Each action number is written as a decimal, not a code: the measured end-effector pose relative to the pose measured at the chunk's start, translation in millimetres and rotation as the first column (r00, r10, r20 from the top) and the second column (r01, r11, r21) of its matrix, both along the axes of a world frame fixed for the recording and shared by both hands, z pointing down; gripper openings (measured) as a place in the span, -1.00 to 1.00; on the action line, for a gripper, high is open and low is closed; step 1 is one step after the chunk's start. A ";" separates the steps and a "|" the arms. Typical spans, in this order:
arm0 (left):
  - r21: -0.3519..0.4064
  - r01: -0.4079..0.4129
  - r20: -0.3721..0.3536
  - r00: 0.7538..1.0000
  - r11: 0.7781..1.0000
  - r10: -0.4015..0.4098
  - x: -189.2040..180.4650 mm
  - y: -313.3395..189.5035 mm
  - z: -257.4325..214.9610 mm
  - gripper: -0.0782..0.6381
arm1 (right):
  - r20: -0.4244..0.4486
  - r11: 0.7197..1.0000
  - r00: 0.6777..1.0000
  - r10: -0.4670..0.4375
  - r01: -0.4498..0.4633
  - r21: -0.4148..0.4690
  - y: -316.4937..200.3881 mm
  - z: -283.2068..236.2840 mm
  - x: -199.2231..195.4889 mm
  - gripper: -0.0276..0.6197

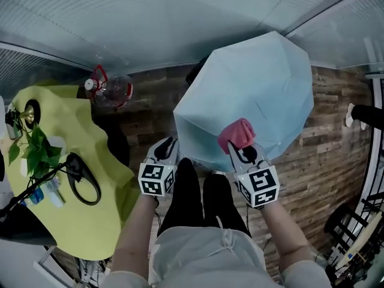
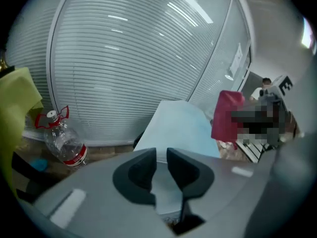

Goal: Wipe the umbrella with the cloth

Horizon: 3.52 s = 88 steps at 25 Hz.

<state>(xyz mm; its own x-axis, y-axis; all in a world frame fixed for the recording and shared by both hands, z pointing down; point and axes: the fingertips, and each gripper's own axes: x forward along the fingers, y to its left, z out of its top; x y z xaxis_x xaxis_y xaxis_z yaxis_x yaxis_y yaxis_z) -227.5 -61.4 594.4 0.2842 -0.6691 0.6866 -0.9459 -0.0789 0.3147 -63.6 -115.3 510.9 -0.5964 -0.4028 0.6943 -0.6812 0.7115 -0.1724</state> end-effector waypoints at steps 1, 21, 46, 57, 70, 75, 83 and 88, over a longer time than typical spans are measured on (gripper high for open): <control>-0.016 -0.012 0.003 1.000 1.000 0.012 -7.9 -5.3 19.0 -0.57 | -0.007 1.000 1.000 -0.008 0.008 -0.006 -3.6 12.0 -9.4 -0.74; -0.162 -0.470 -0.012 0.880 0.868 0.475 -31.0 -83.7 201.6 -0.26 | -0.150 0.996 0.985 -0.088 0.082 -0.045 -61.0 146.6 -68.1 -0.74; -0.291 -0.453 -0.027 0.884 0.842 0.466 -21.5 -74.7 194.1 -0.67 | -0.694 0.933 0.704 -0.153 0.334 0.133 -199.1 147.9 -89.8 -0.75; -0.300 -0.348 -0.108 0.937 0.888 0.331 -34.0 -39.9 212.7 -0.55 | -0.624 0.931 0.720 -0.302 0.364 -0.031 -130.4 220.8 -123.9 -0.75; -0.292 -0.233 -0.068 0.973 0.928 0.222 -55.8 -15.0 191.9 -0.64 | -0.444 0.948 0.837 -0.319 0.281 -0.152 -76.5 232.4 -141.8 -0.75; -0.272 -0.271 -0.051 0.962 0.923 0.268 -37.4 -20.3 177.0 -0.66 | -0.429 0.987 0.889 -0.161 0.147 -0.068 -111.9 194.9 -92.9 -0.75; -0.251 -0.333 -0.055 0.943 0.909 0.329 13.5 -26.8 153.7 -0.66 | -0.427 0.989 0.899 0.094 -0.034 0.145 -167.1 103.5 14.6 -0.75; -0.243 -0.334 -0.050 0.942 0.911 0.332 29.3 -24.8 147.4 -0.66 | -0.374 0.992 0.919 0.125 -0.113 0.054 -174.0 115.2 45.7 -0.75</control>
<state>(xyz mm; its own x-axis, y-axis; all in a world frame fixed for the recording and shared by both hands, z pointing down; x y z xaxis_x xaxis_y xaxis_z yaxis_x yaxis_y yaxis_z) -198.1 -86.1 741.9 0.4672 -0.3465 0.8134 -0.8756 -0.3089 0.3714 -17.8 -289.2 626.1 -0.2403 -0.4796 0.8439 -0.7716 0.6219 0.1338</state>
